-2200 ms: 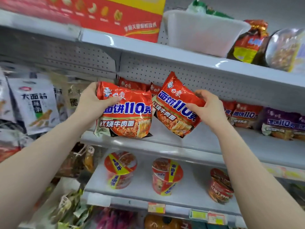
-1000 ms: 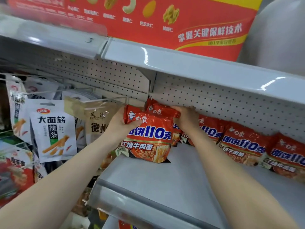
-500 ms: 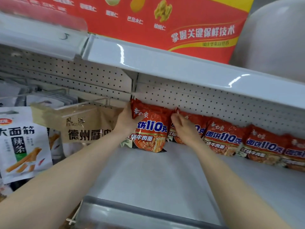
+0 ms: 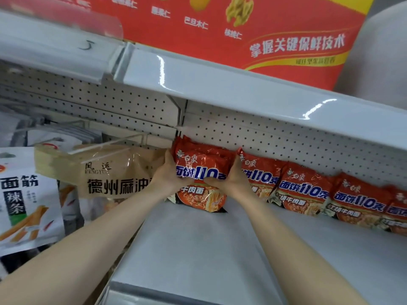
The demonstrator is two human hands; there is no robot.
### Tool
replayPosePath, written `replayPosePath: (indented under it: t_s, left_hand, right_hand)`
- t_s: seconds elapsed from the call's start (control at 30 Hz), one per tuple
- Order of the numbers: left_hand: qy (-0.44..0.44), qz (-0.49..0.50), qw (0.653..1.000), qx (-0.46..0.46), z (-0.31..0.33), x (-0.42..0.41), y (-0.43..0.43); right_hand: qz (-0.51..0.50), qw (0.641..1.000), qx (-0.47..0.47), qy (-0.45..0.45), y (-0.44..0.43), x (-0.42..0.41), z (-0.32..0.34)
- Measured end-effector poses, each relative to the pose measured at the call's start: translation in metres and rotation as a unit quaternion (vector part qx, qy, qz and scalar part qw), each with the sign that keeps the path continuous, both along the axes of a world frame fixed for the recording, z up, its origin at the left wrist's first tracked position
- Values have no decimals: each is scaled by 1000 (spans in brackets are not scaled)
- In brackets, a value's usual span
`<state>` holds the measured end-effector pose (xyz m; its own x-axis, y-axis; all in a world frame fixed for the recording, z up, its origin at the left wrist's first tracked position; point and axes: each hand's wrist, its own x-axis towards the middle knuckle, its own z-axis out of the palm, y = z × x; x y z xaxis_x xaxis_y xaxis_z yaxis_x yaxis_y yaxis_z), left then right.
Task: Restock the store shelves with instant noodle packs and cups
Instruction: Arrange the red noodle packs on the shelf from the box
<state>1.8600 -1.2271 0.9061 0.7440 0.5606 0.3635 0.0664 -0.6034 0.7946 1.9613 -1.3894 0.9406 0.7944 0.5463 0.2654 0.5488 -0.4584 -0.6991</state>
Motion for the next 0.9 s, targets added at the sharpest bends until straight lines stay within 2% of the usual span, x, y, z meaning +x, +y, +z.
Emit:
replayPosePath:
  t_s: [0.27, 0.67, 0.73, 0.8, 0.9]
  left_hand:
    - [-3, -62, 998, 14, 0, -1, 12]
    - [-10, -34, 999, 29, 0, -6, 4]
    - [-12, -13, 999, 51, 1, -6, 1]
    - [-22, 17, 995, 92, 3, -6, -4]
    - [-17, 73, 980, 184, 8, -5, -15]
  right_hand:
    - [42, 999, 9, 29, 10, -7, -4]
    - [66, 998, -3, 20, 3, -2, -11]
    - [41, 999, -6, -10, 1, -5, -10]
    - [-26, 997, 28, -70, -4, -6, -8]
    - [-129, 971, 65, -192, -17, 6, -10]
